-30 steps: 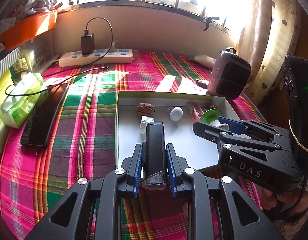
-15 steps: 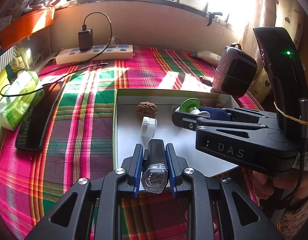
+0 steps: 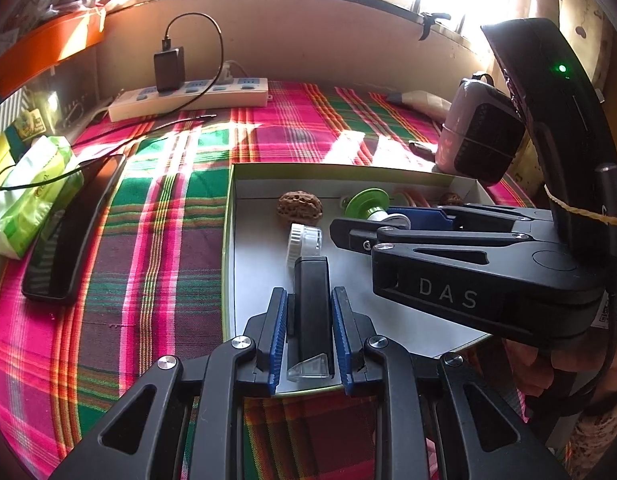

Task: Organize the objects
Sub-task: 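Lower the spool into the box and open the right gripper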

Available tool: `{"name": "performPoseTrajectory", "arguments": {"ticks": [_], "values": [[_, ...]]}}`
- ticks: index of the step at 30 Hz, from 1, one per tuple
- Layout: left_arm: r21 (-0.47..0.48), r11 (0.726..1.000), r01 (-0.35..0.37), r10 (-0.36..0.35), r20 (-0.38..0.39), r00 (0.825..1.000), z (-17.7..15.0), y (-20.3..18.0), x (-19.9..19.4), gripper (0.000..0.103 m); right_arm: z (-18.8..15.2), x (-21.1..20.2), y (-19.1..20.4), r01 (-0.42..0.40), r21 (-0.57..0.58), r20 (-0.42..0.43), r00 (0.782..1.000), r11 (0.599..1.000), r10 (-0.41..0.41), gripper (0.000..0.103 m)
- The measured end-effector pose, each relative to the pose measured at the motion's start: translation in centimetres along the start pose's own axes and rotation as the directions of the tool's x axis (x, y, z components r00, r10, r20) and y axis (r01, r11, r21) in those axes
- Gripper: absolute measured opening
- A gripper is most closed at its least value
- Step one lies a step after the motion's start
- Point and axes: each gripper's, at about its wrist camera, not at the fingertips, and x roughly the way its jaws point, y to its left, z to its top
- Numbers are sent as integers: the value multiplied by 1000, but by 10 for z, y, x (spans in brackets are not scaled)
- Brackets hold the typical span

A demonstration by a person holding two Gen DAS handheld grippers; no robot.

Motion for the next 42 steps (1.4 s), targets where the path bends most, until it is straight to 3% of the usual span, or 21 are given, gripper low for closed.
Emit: {"name": "performPoseTrajectory", "arguments": {"ticks": [29,42], "values": [[-1,1000,3,-3,-5,1000,0,-3,6,21,3,10,-3,-11,24,6,1000,1000,11,43],[-10,1000,1,-1,3,1000,1,-3,0,30,0,8,-4,-12,41,9,1000,999,11,43]]}}
